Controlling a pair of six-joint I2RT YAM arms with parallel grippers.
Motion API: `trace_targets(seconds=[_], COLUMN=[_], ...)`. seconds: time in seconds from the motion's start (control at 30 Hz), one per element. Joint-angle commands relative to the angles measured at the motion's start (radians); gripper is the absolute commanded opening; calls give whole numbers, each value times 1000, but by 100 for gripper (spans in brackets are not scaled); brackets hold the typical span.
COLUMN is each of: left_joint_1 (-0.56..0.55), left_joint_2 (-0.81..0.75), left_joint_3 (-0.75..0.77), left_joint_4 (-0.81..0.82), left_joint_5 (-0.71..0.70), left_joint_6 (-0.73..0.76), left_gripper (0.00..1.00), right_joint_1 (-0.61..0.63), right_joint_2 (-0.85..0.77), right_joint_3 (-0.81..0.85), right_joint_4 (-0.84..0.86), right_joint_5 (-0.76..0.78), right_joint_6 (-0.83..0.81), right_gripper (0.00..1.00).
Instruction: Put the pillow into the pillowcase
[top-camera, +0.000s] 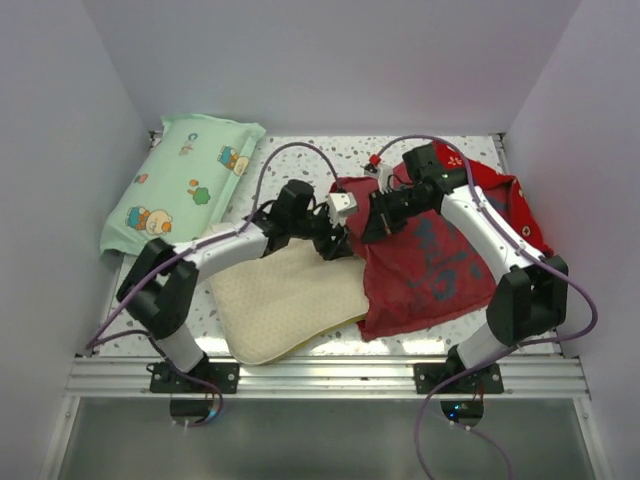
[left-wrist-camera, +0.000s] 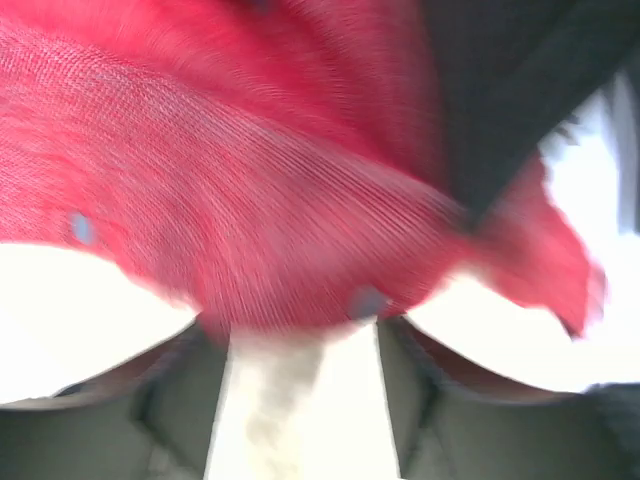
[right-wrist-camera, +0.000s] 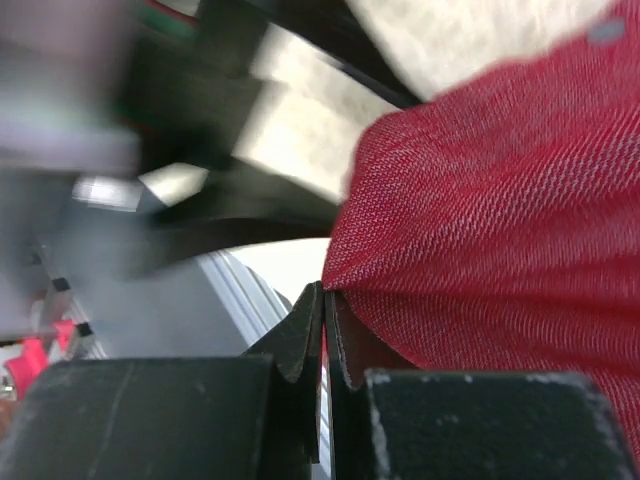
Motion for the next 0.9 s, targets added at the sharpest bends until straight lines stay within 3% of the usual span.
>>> trace_targets(seconds=[0.0, 0.03, 0.07, 0.17, 0.2, 0.23, 0.27, 0.33, 0.4, 0.7, 0.87], left_joint_1=[50, 99, 126, 229, 251, 298, 311, 370, 402, 432, 432], left_joint_2=[-206, -253, -278, -341, -344, -343, -332, -298, -295, -336, -392], left_joint_3=[-42, -40, -40, -20, -7, 13, 39, 114, 145, 162, 127], left_joint_4=[-148, -205, -297, -452, -485, -534, -584, -679, -738, -671, -600], left_joint_5=[205, 228, 257, 217, 204, 193, 154, 185, 134, 74, 124], left_joint_6=[84, 104, 128, 243, 268, 282, 329, 398, 438, 506, 466], left_gripper=[66, 70, 82, 94, 95, 100, 100, 100, 100, 100, 100], right_joint_1=[6, 6, 9, 28, 35, 43, 41, 29, 6, -20, -14], right_joint_2=[-53, -53, -53, -52, -42, -35, -26, -9, -10, 92, 402], right_joint_3=[-64, -88, -99, -115, -99, -81, -57, 34, 118, 351, 606], right_joint_4=[0, 0, 1, -7, -17, -64, -97, -158, -174, -31, -3], right_joint_5=[82, 112, 123, 174, 189, 211, 220, 267, 309, 545, 506], right_joint_6=[-54, -69, -76, -112, -149, -169, -186, -224, -243, -209, -172], right_gripper=[0, 0, 0, 3, 13, 34, 45, 61, 70, 79, 85])
